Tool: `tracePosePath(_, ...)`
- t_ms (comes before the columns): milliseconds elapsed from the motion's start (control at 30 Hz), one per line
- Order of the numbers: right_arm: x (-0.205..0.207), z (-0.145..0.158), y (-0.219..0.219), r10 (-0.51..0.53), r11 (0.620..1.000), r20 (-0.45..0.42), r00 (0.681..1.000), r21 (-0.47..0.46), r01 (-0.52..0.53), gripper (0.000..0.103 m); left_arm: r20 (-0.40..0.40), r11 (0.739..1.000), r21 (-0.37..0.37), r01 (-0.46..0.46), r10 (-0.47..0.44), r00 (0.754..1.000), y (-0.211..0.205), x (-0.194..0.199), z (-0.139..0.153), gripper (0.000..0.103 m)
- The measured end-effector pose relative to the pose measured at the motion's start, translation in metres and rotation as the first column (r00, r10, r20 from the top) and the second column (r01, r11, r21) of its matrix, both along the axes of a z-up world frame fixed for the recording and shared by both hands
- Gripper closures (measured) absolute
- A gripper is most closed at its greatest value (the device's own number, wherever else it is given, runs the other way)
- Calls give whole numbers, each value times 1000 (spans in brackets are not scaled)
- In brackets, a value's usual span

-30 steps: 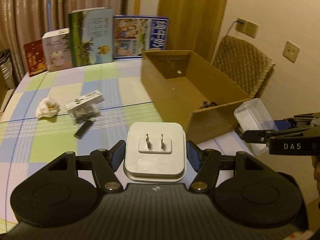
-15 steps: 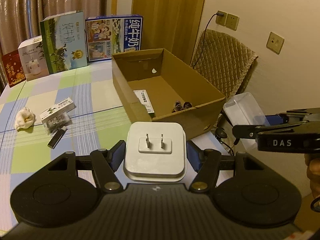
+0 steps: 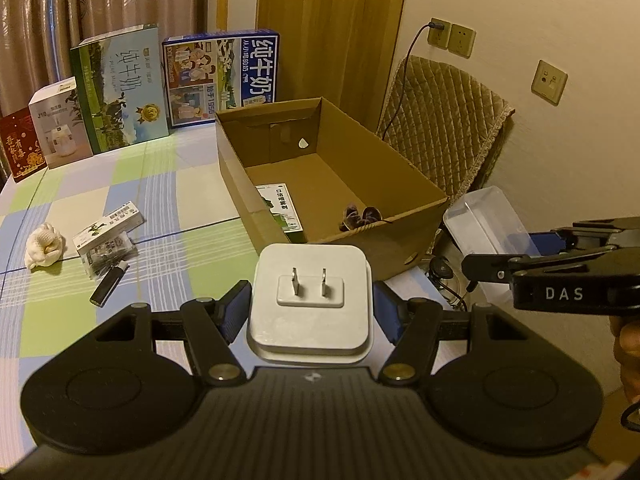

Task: Organize objects
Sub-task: 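Carry the clear tray and white plug adapter into the cardboard box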

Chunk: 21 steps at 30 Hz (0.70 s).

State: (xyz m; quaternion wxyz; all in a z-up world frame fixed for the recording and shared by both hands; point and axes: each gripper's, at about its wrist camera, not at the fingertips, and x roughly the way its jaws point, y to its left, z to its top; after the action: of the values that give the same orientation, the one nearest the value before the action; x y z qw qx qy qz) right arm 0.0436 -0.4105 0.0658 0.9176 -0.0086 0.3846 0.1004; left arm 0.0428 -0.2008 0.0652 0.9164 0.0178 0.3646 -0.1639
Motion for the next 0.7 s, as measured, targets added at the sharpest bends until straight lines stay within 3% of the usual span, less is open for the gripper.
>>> tracePosePath(333,16,6,-8,3,1000,4,1000,8,-3,50,-9,1000,-26,-1,1,1000,-10,20,3,43)
tracePosePath(700,58,11,-15,11,1000,0,1000,10,-11,50,-10,999,-34,-9,9,1000,-20,71,6,43)
